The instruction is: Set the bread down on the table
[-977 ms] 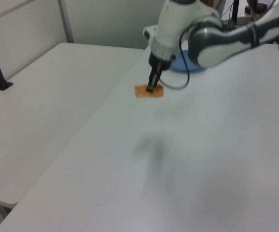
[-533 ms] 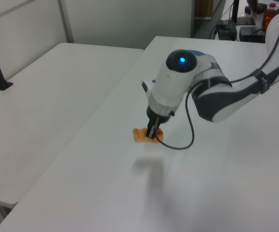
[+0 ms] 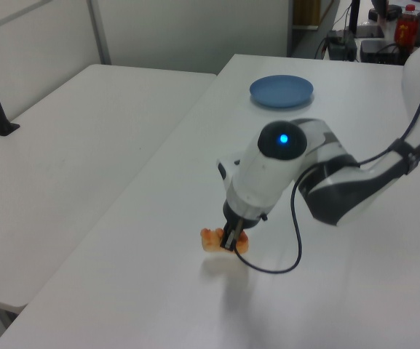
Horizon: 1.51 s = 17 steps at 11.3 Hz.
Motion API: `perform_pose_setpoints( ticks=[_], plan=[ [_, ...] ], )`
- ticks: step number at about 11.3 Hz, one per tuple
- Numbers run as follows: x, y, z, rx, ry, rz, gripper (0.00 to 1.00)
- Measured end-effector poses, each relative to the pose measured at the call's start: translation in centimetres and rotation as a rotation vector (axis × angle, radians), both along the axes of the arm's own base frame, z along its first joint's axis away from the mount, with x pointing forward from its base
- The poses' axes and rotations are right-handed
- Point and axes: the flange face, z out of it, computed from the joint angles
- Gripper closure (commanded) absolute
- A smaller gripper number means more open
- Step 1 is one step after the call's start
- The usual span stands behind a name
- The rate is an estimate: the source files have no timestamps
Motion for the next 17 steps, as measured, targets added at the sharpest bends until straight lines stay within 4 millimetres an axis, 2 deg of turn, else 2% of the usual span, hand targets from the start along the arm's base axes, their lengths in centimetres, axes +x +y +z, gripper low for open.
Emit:
perform_pose_setpoints(
  ticks=[3,5,6,7,10,14,16,17],
  plan=[
    [-0.8,1.4,-1.7,0.018,0.0,-0.035,0.81],
    [-1.7,2.3,-2.0,0.043,0.003,-0.057,0.66],
    [-2.0,2.7,-2.1,0.051,0.006,-0.061,0.47],
    [-2.2,3.0,-2.2,0.057,0.008,-0.064,0.0],
    [-2.4,3.1,-2.2,0.102,-0.016,-0.16,0.0],
    [-1.8,2.9,-1.7,0.119,-0.033,-0.189,0.0],
    [-0.8,2.2,-0.3,0.136,-0.049,-0.202,0.0],
    [0.0,1.4,1.5,0.161,-0.051,-0.21,0.0]
  ],
)
